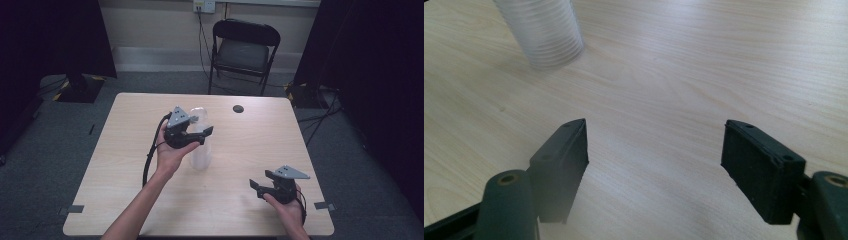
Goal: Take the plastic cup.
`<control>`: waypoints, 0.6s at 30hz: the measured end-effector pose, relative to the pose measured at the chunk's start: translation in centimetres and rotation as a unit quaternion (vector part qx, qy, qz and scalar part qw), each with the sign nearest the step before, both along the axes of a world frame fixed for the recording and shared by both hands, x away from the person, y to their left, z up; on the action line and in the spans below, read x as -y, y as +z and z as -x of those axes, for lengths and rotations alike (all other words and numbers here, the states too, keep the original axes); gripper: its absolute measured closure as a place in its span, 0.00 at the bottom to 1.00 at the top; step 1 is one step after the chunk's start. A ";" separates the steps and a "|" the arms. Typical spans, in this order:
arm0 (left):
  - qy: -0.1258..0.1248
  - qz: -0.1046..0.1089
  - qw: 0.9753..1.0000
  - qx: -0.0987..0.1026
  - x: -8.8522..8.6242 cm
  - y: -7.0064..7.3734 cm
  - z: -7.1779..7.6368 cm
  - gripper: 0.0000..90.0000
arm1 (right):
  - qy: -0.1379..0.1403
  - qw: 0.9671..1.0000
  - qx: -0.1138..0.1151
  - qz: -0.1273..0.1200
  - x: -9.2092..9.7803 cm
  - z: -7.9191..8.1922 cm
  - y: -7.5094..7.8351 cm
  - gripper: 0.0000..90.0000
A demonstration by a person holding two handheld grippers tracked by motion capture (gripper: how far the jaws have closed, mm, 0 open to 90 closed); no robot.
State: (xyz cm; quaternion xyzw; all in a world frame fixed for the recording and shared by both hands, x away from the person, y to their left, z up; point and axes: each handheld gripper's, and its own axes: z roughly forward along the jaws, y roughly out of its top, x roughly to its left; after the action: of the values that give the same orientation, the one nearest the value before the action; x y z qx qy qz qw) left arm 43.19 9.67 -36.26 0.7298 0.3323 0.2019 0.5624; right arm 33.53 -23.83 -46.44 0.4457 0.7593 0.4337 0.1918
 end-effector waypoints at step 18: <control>-0.022 0.005 0.999 0.034 -0.2 1.9 0.9 0.36 | 0.000 1.000 0.002 -0.003 0.0 0.0 0.1 0.30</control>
State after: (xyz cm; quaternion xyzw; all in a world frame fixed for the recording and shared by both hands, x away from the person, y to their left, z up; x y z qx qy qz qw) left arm 42.28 9.86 -34.33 0.7265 0.2977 0.2126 0.5817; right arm 33.49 -23.79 -46.34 0.4456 0.7577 0.4364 0.1920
